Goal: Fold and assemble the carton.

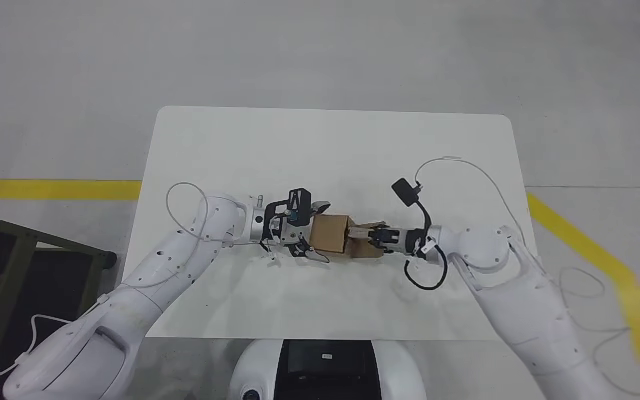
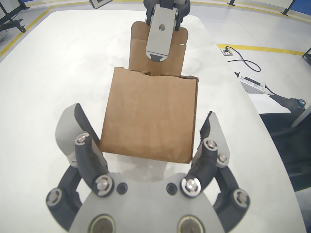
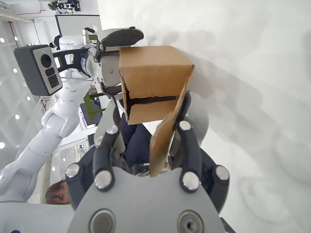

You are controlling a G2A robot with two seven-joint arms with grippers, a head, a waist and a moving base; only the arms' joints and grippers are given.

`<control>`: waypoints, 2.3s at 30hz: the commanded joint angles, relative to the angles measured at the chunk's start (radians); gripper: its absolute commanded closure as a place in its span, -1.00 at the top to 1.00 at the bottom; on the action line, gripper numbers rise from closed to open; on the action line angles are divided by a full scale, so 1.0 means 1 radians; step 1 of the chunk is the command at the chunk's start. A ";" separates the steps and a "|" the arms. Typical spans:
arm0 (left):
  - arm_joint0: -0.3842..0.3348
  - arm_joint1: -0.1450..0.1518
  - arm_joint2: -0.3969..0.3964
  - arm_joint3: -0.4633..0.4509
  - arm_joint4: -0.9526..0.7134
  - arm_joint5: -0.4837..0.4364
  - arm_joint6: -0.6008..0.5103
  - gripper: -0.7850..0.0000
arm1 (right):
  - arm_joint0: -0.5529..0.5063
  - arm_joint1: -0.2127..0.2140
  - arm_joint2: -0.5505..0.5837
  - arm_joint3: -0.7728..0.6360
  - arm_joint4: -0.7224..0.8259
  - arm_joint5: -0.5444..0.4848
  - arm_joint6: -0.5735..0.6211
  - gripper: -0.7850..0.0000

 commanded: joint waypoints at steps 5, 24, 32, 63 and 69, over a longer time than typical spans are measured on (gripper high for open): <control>0.000 0.000 0.000 0.000 0.000 0.000 0.000 1.00 | -0.020 0.008 0.031 -0.023 -0.007 0.012 -0.004 0.29; 0.036 0.004 -0.034 -0.068 -0.041 0.017 -0.092 1.00 | -0.117 0.038 0.132 -0.156 -0.046 0.094 0.000 0.02; 0.043 -0.001 -0.043 -0.097 -0.052 0.012 -0.125 1.00 | -0.121 0.041 0.133 -0.171 -0.053 0.103 -0.010 -0.01; 0.026 -0.044 -0.023 -0.088 -0.048 0.004 -0.180 1.00 | -0.101 0.026 0.087 -0.061 0.181 -0.003 -0.001 -0.05; 0.028 -0.047 -0.027 -0.082 -0.043 0.000 -0.180 1.00 | -0.088 0.021 0.068 -0.025 0.218 -0.026 0.015 -0.07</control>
